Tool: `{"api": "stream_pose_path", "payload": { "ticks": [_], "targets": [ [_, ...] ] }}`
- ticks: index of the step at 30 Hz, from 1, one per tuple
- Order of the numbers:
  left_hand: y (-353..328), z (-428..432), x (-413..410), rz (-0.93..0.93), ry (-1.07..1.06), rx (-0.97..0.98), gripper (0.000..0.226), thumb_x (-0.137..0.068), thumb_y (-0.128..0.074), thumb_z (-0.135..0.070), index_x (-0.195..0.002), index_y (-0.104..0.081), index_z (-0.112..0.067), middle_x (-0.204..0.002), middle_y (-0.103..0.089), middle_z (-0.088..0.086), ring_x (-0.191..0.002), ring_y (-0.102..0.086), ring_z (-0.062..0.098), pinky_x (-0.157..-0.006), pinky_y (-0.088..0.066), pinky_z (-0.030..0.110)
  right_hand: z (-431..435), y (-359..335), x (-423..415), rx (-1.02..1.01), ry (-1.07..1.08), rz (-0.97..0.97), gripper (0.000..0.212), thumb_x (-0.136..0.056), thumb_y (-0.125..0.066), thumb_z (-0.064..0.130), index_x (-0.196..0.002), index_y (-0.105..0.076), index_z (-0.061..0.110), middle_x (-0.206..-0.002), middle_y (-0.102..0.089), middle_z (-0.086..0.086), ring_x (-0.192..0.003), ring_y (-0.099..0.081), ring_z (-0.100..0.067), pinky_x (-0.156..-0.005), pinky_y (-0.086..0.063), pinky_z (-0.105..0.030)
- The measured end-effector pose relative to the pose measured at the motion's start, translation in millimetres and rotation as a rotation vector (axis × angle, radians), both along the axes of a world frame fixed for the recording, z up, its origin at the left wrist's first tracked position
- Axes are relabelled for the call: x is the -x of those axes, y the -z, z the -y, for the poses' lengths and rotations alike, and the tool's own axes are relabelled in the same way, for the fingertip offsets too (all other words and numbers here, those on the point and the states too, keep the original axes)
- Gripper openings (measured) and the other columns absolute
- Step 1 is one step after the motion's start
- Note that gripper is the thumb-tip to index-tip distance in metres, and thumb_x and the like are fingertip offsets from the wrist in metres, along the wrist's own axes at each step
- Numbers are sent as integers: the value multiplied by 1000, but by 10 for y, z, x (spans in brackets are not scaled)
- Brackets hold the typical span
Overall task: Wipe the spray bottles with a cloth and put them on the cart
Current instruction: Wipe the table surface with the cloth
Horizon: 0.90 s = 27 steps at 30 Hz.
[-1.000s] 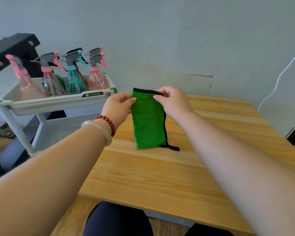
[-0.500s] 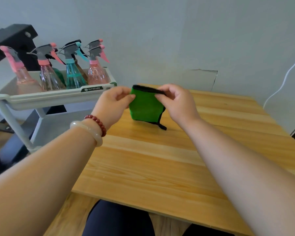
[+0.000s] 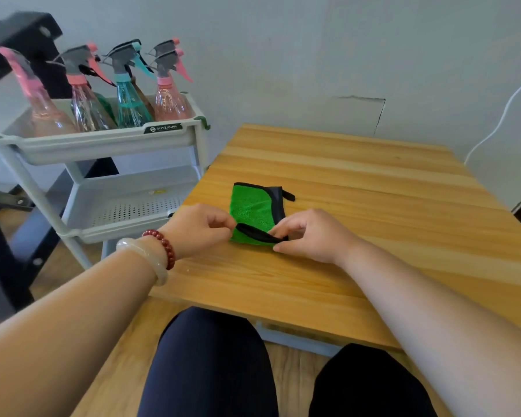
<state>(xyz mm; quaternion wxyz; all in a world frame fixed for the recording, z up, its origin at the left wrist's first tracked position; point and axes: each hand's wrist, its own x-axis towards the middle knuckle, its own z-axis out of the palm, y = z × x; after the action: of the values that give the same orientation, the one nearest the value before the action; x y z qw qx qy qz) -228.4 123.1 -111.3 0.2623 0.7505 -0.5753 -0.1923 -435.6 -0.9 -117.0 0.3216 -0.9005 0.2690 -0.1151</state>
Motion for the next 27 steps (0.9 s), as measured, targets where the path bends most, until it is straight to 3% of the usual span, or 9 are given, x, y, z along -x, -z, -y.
{"api": "stream_pose_path", "payload": {
  "ticks": [2, 4, 7, 9, 11, 16, 21, 24, 27],
  "targets": [
    [41, 5, -5, 9, -11, 60, 24, -94, -60, -16, -83, -66, -36, -86, -67, -18, -83, -60, -2, -81, -45, 20, -16, 8, 11, 64, 15, -6, 24, -84, -78, 23, -107, -76, 17, -113, -69, 7, -105, -61, -8, -97, -45, -24],
    [92, 3, 9, -56, -3, 79, 19, -96, -59, -16, -105, -66, -30, -102, -68, -15, -96, -61, -1, -93, -49, 26, -24, 17, 8, 104, 56, 25, 23, -86, -75, 25, -107, -75, 17, -105, -68, 8, -95, -56, -4, -85, -42, -12],
    [129, 6, 97, -165, 60, 72, 62, -90, -70, -24, -145, -42, -30, -139, -54, -5, -125, -53, 11, -109, -44, 34, -12, 55, -42, 112, 130, 149, 14, -87, -74, 24, -101, -75, 20, -93, -67, 11, -84, -56, -4, -70, -35, -2],
    [108, 33, 190, -42, 63, 126, 84, -84, -75, -35, -151, -24, -40, -141, -45, -12, -125, -48, 8, -107, -43, 30, -7, 73, -85, 106, 143, 212, 11, -87, -74, 22, -98, -74, 21, -89, -68, 10, -84, -58, -6, -72, -35, -2],
    [86, 93, 247, 102, 48, 216, 92, -83, -76, -38, -153, -17, -43, -142, -42, -15, -122, -44, 2, -103, -42, 27, -11, 65, -124, 94, 121, 234, 13, -88, -74, 20, -100, -75, 20, -89, -67, 10, -84, -58, -6, -74, -35, -2],
    [50, 279, 241, 301, 71, 196, 62, -91, -67, -40, -148, -42, -33, -138, -55, -6, -125, -53, 14, -99, -42, 25, 52, 26, -185, 93, 100, 304, 14, -89, -71, 17, -102, -76, 20, -84, -66, 16, -78, -57, 11, -72, -37, -2],
    [48, 424, 277, 484, 88, 145, 34, -100, -50, -37, -130, -61, -23, -116, -64, 0, -107, -58, 20, -88, -50, 35, 146, 104, -220, 123, 135, 347, 7, -86, -75, 18, -93, -75, 20, -77, -64, 19, -74, -57, 13, -70, -39, -4],
    [86, 488, 325, 604, 75, 183, 36, -100, -46, -27, -134, -55, -19, -128, -58, 2, -120, -50, 24, -93, -43, 35, 180, 139, -209, 124, 193, 373, 6, -85, -76, 20, -88, -73, 22, -79, -68, 13, -73, -59, 8, -71, -43, -9],
    [123, 558, 372, 516, 62, 168, 43, -100, -40, -13, -143, -42, -19, -130, -57, 6, -108, -57, 28, -78, -44, 33, 228, 137, -193, 119, 275, 410, 2, -87, -73, 20, -87, -72, 21, -78, -67, 16, -73, -58, 10, -71, -43, -6]
  ]
}}
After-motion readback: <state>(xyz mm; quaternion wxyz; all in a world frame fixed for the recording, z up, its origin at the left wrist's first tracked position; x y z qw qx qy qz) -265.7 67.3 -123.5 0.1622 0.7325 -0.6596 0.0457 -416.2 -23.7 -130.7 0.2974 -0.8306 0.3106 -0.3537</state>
